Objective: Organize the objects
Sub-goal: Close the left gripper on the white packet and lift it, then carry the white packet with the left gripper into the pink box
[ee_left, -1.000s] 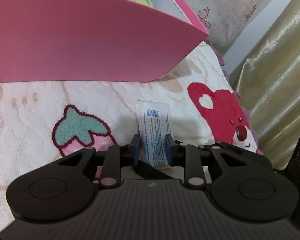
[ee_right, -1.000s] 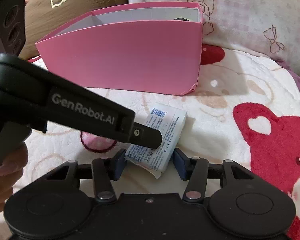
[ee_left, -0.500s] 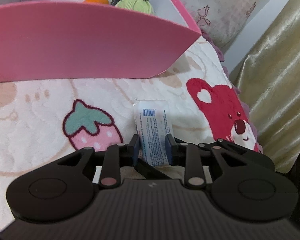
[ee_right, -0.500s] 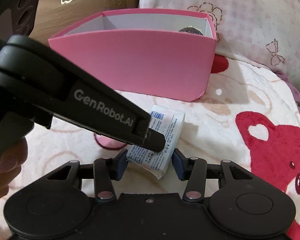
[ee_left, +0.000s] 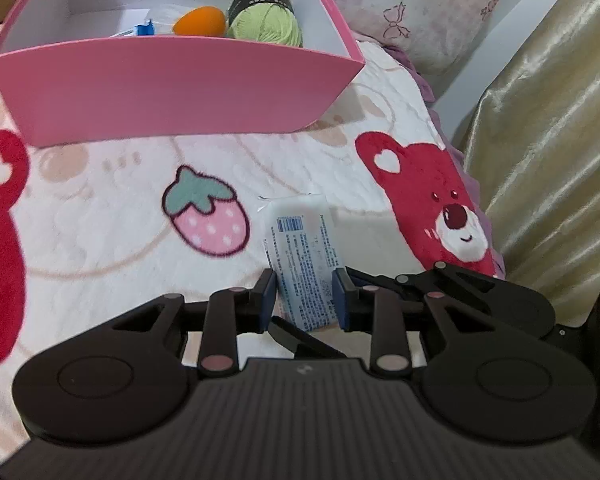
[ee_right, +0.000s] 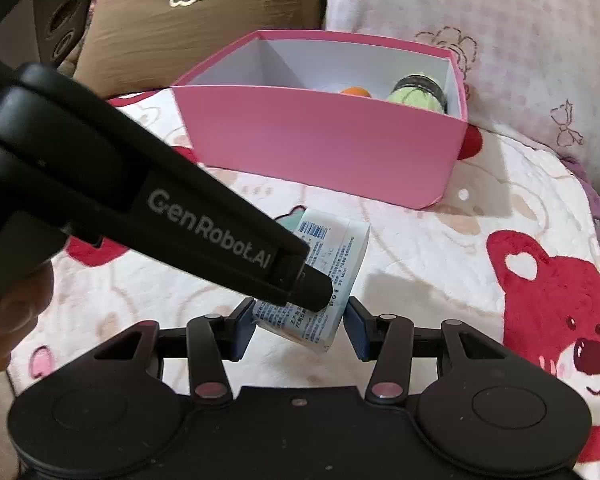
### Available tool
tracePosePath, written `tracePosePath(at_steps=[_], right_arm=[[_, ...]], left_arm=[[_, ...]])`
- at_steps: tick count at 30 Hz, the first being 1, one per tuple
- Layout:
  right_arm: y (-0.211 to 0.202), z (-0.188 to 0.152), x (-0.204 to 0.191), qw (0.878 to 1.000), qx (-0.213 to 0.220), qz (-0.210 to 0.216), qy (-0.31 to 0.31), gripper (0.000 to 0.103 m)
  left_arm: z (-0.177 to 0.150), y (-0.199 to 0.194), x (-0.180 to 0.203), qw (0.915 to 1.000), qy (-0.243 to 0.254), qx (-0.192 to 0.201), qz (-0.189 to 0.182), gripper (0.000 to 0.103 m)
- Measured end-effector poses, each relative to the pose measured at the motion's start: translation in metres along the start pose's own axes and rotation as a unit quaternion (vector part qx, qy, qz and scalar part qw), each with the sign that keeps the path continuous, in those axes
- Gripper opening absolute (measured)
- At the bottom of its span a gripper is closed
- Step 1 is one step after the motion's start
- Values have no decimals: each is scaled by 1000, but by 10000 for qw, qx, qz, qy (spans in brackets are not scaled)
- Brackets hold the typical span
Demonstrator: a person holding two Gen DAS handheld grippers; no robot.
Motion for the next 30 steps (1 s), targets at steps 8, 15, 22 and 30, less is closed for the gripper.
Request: tracePosePath(at_steps=[8,15,22,30], right_arm=[[-35,7,-13,9998,-62,204,-41,53],[-64,20,-22,9996,173,151,-177,53],[-86,35,-27,9986,408,107,-304,52],[-109,62,-26,9973,654,174,-278,52]], left_arm=[[-12,-37,12,9999,-165,37,23,28],[-12,-67,29,9994,-96,300,105,28],[-6,-94,43,9989,116,437,108,30],[13,-126,57,9976,330,609,-16,30]])
Point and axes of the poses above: each gripper's, at about its wrist camera, not at the fingertips, and y roughly the way its jaws point, x to its right, z to its top, the point moved 5 cm from there along y, roughly the way its jaws point, and after that the axes turned 14 degrees about -z, right-handed, at the moved point
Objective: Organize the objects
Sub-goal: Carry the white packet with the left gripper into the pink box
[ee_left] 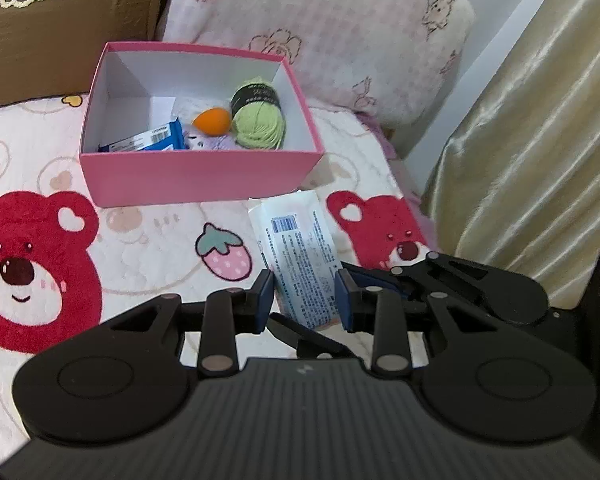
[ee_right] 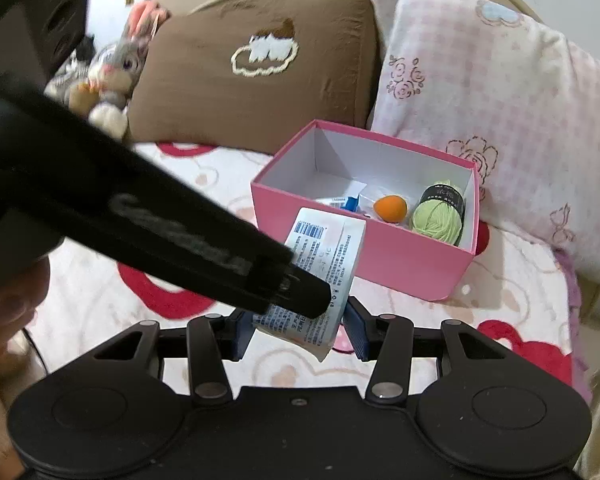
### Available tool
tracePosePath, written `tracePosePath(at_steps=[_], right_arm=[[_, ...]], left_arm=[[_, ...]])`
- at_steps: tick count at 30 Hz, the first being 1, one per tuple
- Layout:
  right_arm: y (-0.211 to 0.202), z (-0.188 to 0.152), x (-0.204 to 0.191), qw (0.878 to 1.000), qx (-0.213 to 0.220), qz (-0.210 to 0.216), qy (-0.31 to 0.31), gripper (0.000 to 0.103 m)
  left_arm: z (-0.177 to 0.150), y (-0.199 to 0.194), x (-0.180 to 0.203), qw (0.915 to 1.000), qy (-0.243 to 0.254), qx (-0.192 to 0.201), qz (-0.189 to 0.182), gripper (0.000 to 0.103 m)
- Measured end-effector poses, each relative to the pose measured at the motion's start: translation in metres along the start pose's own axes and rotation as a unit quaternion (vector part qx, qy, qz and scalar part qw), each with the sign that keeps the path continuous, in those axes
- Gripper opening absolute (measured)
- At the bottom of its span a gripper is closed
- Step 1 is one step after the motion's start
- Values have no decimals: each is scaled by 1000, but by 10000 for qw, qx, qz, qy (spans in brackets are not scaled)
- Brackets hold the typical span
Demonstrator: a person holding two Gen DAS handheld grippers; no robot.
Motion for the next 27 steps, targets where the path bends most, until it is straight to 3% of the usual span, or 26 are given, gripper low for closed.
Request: tracePosePath(at_steps=[9,16,20,22,27], right_arm=[[-1,25,3,9996,272,13,-39,51],[20,70,11,9991,399,68,-79,51],[41,96,15,9991,391,79,-118,51],[57,106,19,9993,319,146,-99,50],[106,114,20,9994,133,245,-187,49]], left_arm=[[28,-15,-1,9996,81,88,-267,31],[72,-17,-10,9995,173,247,-113,34],[101,-8,-23,9993,189,318,-26,35],[111,0,-37,9993,-31,371,16,35],[128,32,-68,9987,-223,324,314,35]])
Point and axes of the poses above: each gripper's, at about its wrist camera, not at the fingertips, and y roughly the way its jaws point, x to its right, z to its top, the point moved 5 cm from there along y, roughly the way its jaws point, and after that the axes turned 14 degrees about -z, right-handed, at the moved point
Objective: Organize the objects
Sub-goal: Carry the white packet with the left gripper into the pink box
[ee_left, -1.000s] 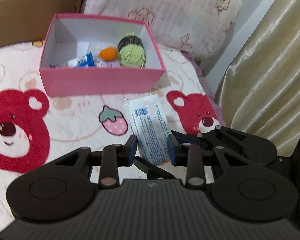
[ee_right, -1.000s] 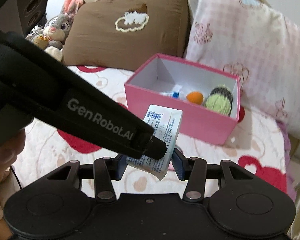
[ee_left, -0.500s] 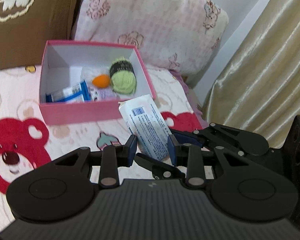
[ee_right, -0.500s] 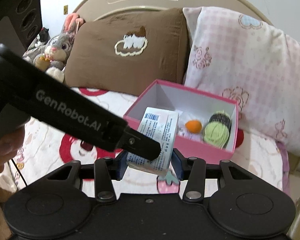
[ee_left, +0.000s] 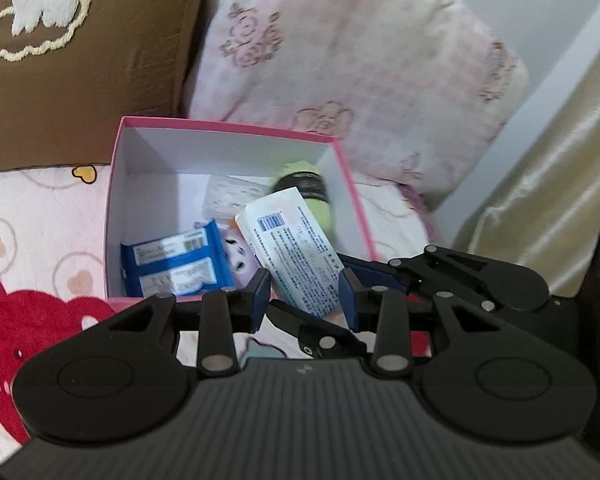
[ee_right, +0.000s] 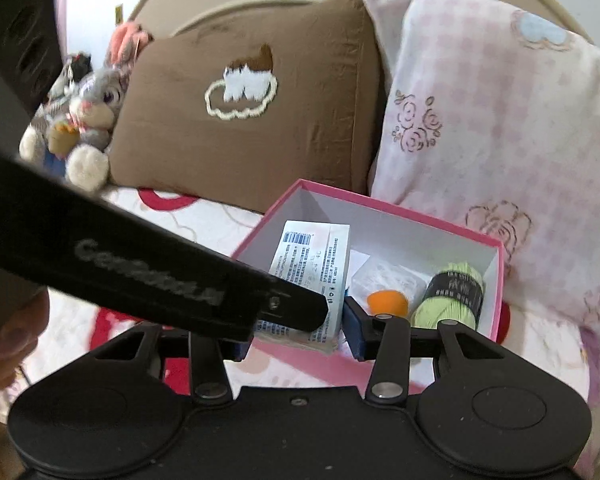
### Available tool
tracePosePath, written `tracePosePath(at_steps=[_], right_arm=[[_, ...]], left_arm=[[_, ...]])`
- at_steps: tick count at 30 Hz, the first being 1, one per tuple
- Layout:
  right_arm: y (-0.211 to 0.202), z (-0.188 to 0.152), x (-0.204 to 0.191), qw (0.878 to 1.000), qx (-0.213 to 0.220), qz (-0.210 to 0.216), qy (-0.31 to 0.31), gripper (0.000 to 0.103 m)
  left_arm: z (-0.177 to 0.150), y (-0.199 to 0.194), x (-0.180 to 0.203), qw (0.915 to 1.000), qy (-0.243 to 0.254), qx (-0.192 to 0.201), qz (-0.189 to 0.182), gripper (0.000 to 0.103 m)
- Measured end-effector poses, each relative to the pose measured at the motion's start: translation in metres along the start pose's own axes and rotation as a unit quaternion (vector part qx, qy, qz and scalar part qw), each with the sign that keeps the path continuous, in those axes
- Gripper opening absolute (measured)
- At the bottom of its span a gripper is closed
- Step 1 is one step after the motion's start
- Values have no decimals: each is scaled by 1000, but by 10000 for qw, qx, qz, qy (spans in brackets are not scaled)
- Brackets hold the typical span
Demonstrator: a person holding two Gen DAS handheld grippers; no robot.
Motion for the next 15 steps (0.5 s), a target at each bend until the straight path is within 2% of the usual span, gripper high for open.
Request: tracePosePath(at_steps=[6,15], right_arm=[[54,3,5,9997,-208,70,-113,49],[122,-8,15,9969,-654,394,191,49]], left_arm=[[15,38,-38,9995,-252,-76,180,35],[21,86,-82,9975,-533,-294,368,35]])
Point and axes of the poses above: each gripper's, at about its wrist camera, not at the fingertips, and y roughly the way its jaws point, x to its right, z to its top, the point moved 5 cm from there along y, roughly the way its jaws point, and after that the axes turned 14 degrees about -z, right-handed, at the moved point
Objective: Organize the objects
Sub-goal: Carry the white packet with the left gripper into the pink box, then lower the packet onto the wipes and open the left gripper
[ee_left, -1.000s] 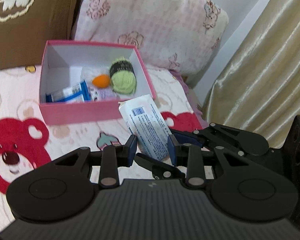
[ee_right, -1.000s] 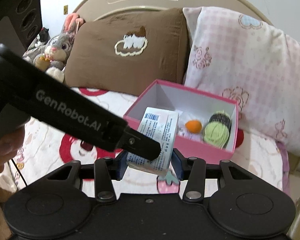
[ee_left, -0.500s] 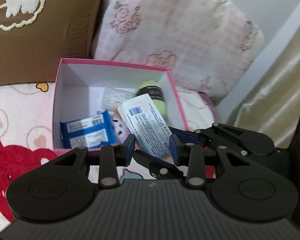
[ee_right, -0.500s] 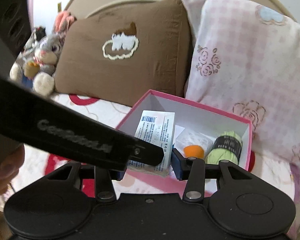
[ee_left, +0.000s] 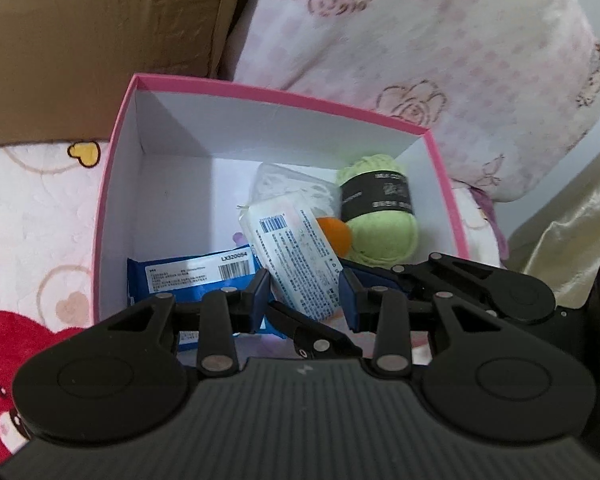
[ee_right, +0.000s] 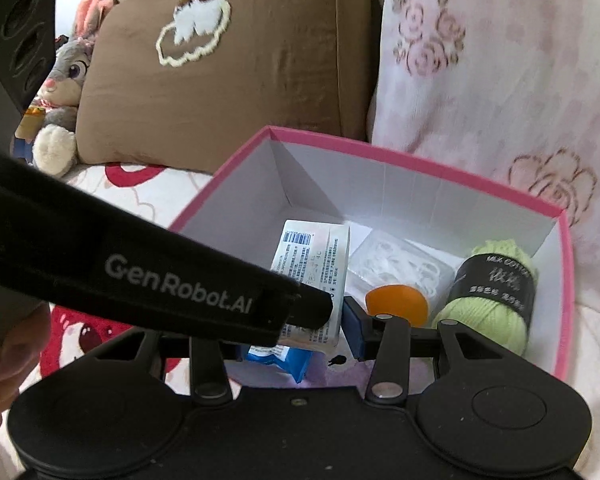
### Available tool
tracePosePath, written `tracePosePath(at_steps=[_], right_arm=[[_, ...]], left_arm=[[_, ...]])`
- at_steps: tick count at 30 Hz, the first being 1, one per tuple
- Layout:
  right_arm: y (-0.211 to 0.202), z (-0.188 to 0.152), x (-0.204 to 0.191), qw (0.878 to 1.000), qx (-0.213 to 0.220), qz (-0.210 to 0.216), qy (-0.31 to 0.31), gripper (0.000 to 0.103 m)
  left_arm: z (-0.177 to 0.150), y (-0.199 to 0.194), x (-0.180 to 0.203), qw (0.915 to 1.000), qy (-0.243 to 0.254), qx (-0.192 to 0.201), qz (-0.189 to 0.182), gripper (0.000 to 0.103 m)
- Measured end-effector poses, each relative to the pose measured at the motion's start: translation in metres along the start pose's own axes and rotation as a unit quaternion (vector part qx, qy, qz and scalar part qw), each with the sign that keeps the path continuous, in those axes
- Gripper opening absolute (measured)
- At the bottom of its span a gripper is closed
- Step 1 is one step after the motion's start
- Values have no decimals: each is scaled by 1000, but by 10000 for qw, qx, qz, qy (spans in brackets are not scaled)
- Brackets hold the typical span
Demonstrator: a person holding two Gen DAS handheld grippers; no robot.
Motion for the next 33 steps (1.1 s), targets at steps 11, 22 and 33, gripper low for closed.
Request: tracePosePath(at_steps=[11,22,33], right_arm=[[30,-11,5,9996,-257,102,38,49],[27,-21,11,9997,-204,-77,-51,45],[-53,-37,17,9950,448,-739,503,48]], left_arm=[[-4,28,-22,9997,-197,-163,20,31],[-10,48,-32,9995,-303,-51,88,27],[-22,8,-5,9985,252,39,476,30]])
Point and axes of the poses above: each gripper's, at about its wrist camera, not at the fingertips, and y roughly the way its jaws point, x to its right, z to its top, the point moved 5 cm from there along y, roughly the way its jaws point, and after that the axes turned 14 degrees about -z, right-handed, at the moved point
